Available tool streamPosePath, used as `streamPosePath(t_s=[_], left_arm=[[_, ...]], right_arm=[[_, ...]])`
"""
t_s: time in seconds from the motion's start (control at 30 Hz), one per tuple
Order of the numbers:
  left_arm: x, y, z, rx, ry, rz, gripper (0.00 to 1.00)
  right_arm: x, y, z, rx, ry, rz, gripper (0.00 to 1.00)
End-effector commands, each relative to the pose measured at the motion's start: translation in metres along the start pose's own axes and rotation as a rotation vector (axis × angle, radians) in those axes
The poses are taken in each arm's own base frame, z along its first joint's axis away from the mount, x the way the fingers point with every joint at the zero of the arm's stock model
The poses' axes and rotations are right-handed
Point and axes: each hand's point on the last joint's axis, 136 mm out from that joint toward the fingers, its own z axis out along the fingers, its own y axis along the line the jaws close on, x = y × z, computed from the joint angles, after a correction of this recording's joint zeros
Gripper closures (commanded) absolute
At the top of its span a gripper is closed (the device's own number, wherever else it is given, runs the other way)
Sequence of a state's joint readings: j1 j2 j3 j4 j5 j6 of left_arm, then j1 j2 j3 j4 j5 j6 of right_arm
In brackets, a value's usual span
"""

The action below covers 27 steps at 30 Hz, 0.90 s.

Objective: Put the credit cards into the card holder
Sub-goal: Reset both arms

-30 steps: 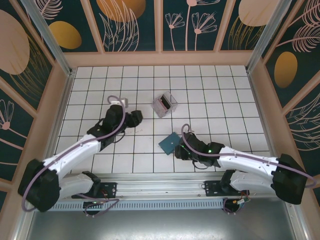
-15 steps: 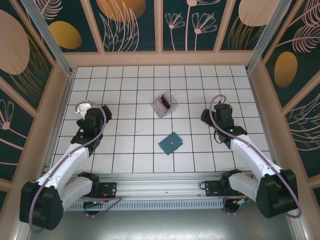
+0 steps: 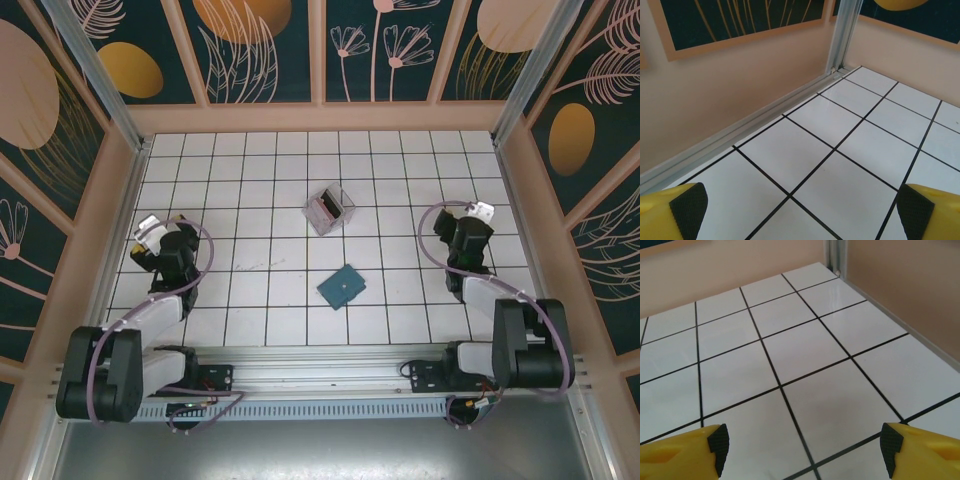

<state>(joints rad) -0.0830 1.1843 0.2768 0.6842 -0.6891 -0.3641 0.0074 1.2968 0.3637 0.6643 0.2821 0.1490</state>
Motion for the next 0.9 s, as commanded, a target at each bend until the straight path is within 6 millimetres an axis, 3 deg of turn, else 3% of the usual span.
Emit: streamPosePath(t_s=[0.0, 0.13, 0.27, 0.4, 0.53, 0.87], left_arm=[[-0.027, -0.010, -0.002, 0.068, -0.149, -0.021, 0.01], [-0.017, -0.021, 0.002, 0.129, -0.152, 0.021, 0.01], [-0.017, -0.039, -0.006, 0.257, -0.189, 0.073, 0.01], [-0.001, -0.058, -0.016, 0.414, -0.205, 0.136, 0.01], [0.011, -0.070, 0.003, 0.398, -0.124, 0.172, 0.01], [0.009, -0.066, 0.003, 0.381, -0.135, 0.162, 0.01]], right_arm=[[-0.034, 0.013, -0.005, -0.089, -0.189, -0.022, 0.18], [-0.024, 0.018, -0.005, -0.128, -0.182, -0.044, 0.18], [-0.013, 0.025, -0.014, -0.200, -0.216, -0.070, 0.01], [-0.003, 0.028, -0.012, -0.217, -0.210, -0.080, 0.01], [0.007, 0.034, -0.003, -0.252, -0.180, -0.103, 0.01], [0.007, 0.030, 0.000, -0.247, -0.170, -0.084, 0.01]])
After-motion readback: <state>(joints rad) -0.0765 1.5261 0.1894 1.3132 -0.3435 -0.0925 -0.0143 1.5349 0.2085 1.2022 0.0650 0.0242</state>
